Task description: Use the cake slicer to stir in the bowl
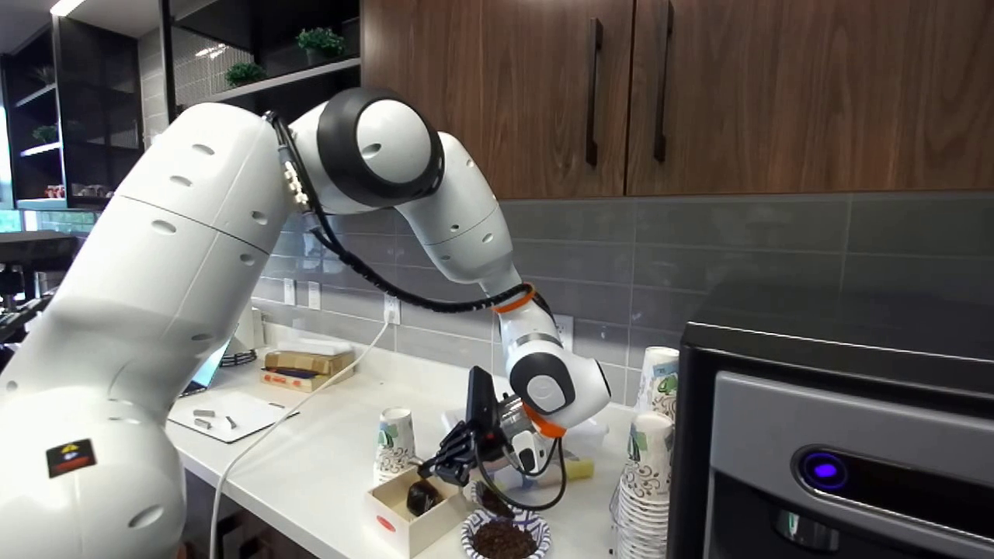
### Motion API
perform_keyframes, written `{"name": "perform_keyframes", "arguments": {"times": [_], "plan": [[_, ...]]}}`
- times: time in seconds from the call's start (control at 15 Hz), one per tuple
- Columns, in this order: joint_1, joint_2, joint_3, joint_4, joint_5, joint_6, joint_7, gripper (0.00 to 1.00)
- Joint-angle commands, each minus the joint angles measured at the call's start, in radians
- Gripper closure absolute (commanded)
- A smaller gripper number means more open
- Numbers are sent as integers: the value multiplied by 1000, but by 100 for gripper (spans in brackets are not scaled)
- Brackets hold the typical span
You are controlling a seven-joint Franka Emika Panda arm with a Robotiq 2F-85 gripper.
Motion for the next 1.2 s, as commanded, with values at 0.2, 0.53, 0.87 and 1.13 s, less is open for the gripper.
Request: {"name": "perform_keyframes", "arguments": {"times": [0.2,0.53,0.87,1.13], "plan": [[-41,51,-14,29,57,-96,12,99],[-51,64,-47,33,44,-179,107,99],[-43,55,-94,27,42,-150,224,99],[-17,43,-109,9,24,-24,252,99]]}}
